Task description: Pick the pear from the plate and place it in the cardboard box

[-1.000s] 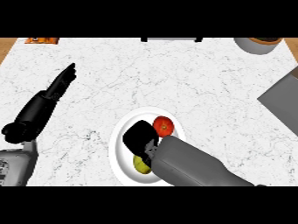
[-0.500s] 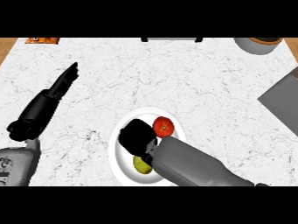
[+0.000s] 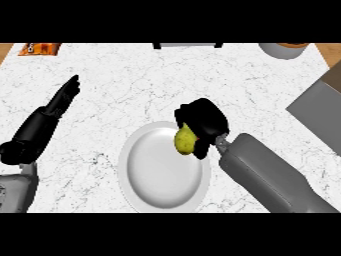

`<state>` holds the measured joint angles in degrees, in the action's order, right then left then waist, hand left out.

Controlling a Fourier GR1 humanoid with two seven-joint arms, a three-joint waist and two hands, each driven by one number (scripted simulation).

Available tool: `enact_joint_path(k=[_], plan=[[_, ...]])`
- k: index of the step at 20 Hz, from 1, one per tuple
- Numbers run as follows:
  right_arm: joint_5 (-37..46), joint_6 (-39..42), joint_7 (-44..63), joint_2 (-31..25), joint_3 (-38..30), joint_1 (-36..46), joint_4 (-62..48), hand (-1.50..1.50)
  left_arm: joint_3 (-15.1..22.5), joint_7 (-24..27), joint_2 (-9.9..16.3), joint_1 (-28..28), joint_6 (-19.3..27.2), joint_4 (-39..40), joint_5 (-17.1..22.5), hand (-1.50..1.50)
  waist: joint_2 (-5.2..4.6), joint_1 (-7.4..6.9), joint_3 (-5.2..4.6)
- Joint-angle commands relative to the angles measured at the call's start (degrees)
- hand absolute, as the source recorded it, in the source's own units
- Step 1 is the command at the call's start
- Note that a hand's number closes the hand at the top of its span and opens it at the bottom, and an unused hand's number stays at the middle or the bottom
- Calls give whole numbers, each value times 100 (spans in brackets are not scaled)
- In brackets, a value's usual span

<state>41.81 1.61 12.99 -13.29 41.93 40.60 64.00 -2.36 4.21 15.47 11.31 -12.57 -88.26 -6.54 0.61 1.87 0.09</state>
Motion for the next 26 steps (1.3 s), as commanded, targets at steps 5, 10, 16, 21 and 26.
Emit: enact_joint_path(k=[5, 10, 16, 21, 26], plan=[[228, -268, 318, -1542, -906, -494, 2090, 150, 78, 39, -71, -129, -51, -103, -32, 0, -5, -10, -12], [207, -363, 1545, -1643, -1666, -858, 3382, 150, 18, -13, -96, -94, 64, -68, -94, 0, 20, 63, -13], [-241, -764, 1959, -1954, -3178, -1239, 3400, 150, -157, -6, 105, 27, -204, -21, 107, 0, -46, -48, -7], [-562, -308, 2305, -2278, -4089, -1020, 3386, 150, 122, 9, -187, 135, 72, 90, -262, 0, -55, -127, -11], [-730, -524, 897, -2722, -4806, -1335, 2010, 150, 284, -285, -403, 254, 126, -86, -310, 0, -78, -184, -5]])
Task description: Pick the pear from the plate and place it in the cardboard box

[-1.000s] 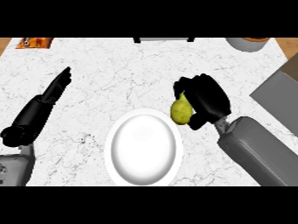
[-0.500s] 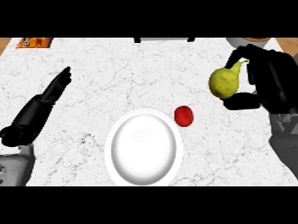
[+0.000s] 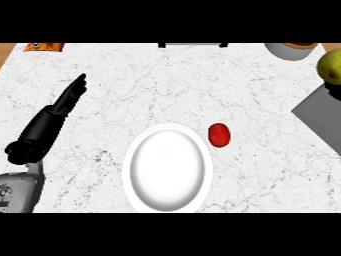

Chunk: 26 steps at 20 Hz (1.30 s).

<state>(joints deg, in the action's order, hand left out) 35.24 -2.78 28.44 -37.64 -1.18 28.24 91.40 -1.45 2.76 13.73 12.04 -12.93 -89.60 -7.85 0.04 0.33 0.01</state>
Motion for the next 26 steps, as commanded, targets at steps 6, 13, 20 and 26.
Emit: enact_joint_path(k=[6, 13, 20, 26], plan=[[-265, 933, -1122, -813, -554, 4, -1855, 150, -99, 126, 68, -60, -171, 111, 62, 0, -22, -77, 0], [-513, 2031, -2184, -1281, -599, 214, -3473, 150, -57, -42, -19, 43, -112, -182, 35, 0, -27, -148, 4], [-246, 2802, -3319, -1608, -348, 424, -4870, -150, 37, 238, -94, -32, -105, 37, -109, 0, -43, -166, 5], [-573, 2492, -4563, -1400, -724, 591, -5035, -150, -24, 0, -136, 260, -64, 235, -131, 0, -46, -108, 8]])
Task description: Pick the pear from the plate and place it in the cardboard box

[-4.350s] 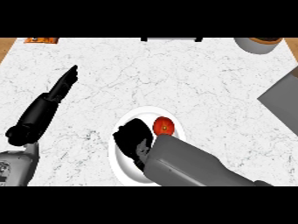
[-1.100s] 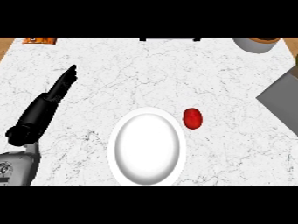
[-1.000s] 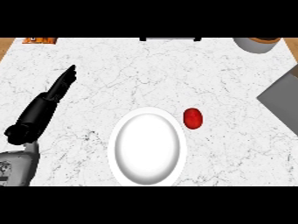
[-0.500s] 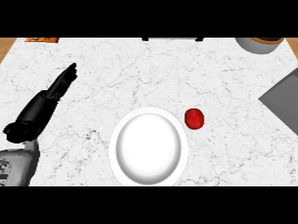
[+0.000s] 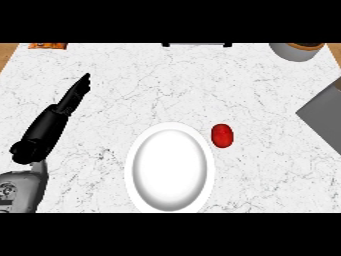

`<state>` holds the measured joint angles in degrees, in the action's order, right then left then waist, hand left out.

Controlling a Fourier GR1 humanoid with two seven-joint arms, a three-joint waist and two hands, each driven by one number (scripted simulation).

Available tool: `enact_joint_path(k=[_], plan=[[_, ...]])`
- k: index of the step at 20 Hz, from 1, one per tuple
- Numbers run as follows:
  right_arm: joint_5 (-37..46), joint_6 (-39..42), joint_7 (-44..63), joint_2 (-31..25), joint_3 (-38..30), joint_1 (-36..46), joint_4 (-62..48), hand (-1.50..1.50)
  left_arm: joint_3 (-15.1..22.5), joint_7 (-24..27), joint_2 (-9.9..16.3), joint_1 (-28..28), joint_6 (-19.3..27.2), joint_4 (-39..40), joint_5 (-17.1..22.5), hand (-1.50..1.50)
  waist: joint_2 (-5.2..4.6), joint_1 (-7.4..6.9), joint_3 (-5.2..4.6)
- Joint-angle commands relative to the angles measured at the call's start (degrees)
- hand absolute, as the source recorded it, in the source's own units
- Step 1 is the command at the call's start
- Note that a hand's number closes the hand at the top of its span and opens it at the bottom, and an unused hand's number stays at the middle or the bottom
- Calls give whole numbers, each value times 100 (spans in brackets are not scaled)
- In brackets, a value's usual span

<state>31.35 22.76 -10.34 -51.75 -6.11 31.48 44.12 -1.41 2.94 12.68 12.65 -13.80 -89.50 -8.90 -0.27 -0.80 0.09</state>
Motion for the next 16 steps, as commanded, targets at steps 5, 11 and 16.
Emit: enact_joint_path(k=[5, 11, 16], plan=[[-2017, -275, -447, 769, -1919, 770, -451, -150, -156, 48, 97, -1, -62, 93, 91, 0, 49, 114, 9], [-3102, -5, -60, 303, -3188, 739, -1448, -150, -162, -3, 66, 24, -14, 13, 69, 0, -1, 101, 5], [-3157, -217, -428, -181, -3462, 833, -2214, -150, -86, -233, -3, 373, -90, 29, 98, 0, -39, -17, 10]])
